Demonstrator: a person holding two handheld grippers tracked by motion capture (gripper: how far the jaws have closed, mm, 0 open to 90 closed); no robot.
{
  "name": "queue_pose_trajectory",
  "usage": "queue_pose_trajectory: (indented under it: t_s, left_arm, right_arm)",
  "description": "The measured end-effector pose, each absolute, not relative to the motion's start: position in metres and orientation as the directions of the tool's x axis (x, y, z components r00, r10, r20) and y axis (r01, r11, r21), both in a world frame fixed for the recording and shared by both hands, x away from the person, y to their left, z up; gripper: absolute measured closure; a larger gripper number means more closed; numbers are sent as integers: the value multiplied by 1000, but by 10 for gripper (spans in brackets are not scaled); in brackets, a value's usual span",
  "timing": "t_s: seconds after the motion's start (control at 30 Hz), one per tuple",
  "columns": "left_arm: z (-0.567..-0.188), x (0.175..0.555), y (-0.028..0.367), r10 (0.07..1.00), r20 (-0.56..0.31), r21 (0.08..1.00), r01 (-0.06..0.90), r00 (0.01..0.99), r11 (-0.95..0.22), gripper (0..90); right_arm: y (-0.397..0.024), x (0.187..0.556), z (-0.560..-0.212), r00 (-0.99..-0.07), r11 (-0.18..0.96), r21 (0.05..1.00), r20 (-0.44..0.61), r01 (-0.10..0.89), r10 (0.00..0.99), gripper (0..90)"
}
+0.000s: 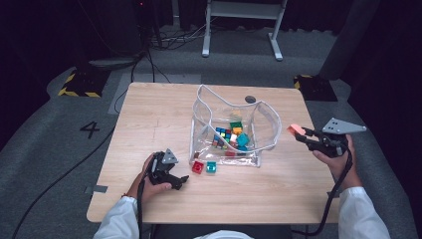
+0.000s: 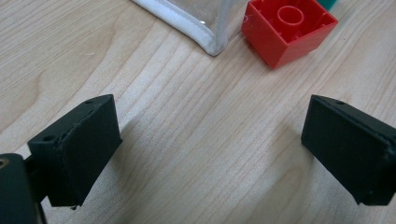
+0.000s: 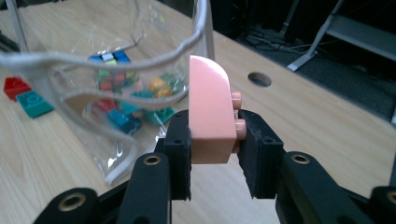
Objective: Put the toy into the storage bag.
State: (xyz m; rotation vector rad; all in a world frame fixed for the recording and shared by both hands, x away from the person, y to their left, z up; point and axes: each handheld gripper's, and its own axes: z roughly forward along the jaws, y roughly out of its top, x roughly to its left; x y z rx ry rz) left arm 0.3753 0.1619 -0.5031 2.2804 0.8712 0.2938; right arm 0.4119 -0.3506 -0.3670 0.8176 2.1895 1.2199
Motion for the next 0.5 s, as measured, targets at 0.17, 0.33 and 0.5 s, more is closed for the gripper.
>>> queue_pose_trajectory:
  t_s: [0.17,0.33,0.5]
  left_arm:
    - [-503,375,162,660,-29,660,510,751,-551,46]
    - [-503,375,162,660,-29,660,510,750,-551,46]
    - [-503,375,162,660,-28,661,509,751,-551,46]
  right_arm:
    - [-343,421,-347,-702,424,872,-143,244,698,667]
    - [-331,428,-329,-708,441,869,-166,224,687,666]
    - [-313,434,-315,-743,431,879,-147,205,653,667]
